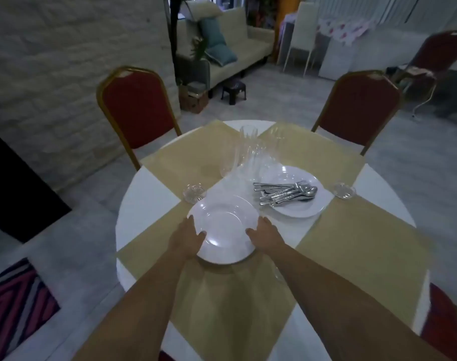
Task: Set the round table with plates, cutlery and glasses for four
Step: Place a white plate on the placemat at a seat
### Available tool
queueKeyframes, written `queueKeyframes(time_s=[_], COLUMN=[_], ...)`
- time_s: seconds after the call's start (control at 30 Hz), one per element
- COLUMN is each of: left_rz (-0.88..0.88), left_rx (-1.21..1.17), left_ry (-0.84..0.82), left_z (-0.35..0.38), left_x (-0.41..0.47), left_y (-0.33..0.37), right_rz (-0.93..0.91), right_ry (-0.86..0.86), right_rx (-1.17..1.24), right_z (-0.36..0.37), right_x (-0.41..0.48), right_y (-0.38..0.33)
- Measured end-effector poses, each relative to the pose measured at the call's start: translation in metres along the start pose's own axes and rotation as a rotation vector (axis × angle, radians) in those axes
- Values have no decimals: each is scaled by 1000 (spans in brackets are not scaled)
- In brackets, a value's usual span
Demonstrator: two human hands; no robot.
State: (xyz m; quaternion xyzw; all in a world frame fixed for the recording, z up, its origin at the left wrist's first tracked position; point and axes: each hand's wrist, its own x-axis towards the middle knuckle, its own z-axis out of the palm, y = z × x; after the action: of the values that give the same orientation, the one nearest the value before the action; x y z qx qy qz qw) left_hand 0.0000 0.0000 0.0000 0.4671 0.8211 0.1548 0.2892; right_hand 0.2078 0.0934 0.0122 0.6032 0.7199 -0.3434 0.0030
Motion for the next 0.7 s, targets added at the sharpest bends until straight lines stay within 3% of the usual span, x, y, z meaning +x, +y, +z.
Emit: queueKeyframes(time_s=[0.2, 0.4, 0.53, 0.7], left_rz=[-63, -225, -259, -265], left_rx=[-127, -510, -614, -690], left_ry=[103, 191, 201, 206], left_z=[14, 21, 17, 15], left_x=[6, 7, 7, 5], left_y=[1, 9, 14, 15], right_rz=[121, 166, 210, 210], right_ry=[34, 116, 187, 204], right_rx=[226, 471, 698, 781], right_z=[17, 29, 28, 24], right_x=[3, 6, 7, 1], right_y=[-2, -7, -17, -22])
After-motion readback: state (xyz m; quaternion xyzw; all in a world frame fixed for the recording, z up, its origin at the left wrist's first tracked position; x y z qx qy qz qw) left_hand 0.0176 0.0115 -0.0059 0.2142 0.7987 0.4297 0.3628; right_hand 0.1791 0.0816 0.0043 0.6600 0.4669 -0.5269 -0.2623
